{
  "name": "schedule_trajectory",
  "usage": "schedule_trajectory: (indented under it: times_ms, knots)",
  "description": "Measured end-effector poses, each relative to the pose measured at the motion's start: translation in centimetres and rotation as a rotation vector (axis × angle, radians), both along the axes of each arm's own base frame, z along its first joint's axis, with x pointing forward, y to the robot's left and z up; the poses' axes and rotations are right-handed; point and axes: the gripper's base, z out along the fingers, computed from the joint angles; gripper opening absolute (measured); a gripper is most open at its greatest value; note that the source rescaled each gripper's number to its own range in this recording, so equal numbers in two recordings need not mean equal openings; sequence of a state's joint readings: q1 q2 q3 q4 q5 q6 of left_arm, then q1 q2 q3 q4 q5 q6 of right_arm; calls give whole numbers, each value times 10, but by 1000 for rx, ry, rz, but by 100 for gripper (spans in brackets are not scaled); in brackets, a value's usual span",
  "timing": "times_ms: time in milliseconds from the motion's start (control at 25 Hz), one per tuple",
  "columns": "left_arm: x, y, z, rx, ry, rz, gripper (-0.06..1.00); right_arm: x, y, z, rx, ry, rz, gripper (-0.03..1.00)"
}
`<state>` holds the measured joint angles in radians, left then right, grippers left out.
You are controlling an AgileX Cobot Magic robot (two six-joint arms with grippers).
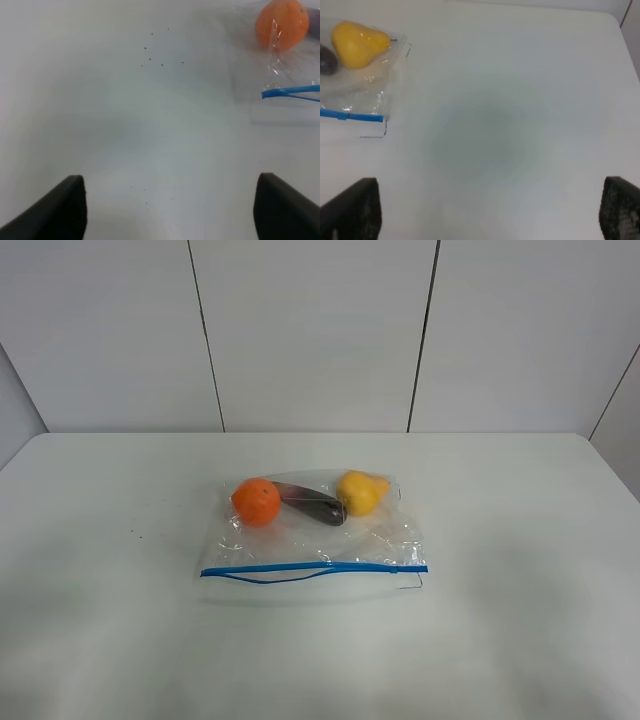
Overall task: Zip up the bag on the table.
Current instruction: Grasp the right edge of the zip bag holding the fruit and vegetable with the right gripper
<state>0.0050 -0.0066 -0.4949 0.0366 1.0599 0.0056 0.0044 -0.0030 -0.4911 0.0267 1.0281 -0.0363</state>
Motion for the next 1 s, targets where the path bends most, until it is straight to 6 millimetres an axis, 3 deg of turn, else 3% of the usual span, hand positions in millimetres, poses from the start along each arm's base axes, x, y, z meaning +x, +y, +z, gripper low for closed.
schedule_trajectory:
  times_ms: [400,520,760,880,1000]
  knots:
    - [0,0,0,0,0,0,91,1,0,2,0,8,-1,100]
    - [0,0,0,0,0,0,91,17,0,15,2,82,0,100]
    - [0,0,0,0,0,0,91,86,6,50,69,296,29,100]
    - [0,0,0,0,0,0,91,131,11,49,128,436,43,100]
    - [0,0,0,0,0,0,91,178,15,36,161,567,61,100]
